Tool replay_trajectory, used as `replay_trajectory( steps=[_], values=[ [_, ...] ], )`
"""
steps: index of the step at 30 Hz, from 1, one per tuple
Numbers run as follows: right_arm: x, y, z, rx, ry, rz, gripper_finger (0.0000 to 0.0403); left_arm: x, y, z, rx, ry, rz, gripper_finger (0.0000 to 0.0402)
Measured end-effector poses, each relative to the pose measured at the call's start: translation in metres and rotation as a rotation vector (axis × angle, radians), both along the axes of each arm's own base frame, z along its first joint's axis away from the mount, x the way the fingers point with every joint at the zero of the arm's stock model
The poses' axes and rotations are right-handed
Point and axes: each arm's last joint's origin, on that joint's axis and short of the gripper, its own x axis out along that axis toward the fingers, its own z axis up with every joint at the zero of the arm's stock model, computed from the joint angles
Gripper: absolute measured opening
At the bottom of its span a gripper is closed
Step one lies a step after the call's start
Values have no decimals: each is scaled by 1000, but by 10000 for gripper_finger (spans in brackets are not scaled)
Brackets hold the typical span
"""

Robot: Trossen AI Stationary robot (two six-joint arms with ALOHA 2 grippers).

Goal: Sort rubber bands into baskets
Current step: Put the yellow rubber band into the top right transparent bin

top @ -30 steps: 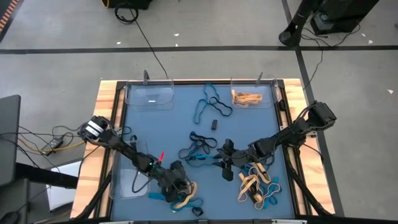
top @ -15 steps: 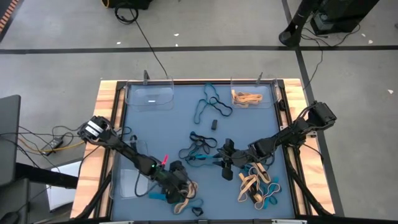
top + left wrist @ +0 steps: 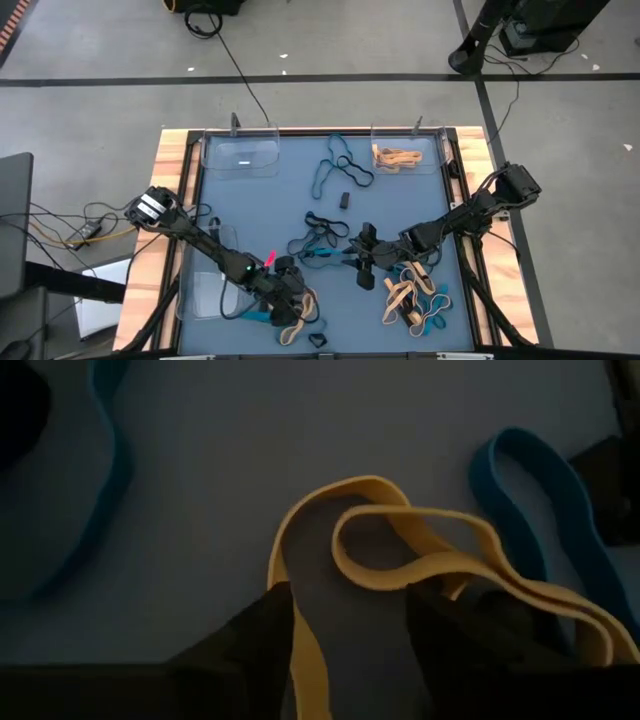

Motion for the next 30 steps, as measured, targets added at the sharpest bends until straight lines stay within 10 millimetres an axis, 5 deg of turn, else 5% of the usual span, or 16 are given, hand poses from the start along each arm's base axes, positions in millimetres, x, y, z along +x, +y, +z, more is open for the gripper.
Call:
replay_trajectory(
  steps=[23,30],
  values=[
    [0,0,0,0,2,10,144,-2,9,-4,13,49,145,197],
    [0,0,0,-2,1,12,144,9,3,17,36,49,119,197]
  ],
)
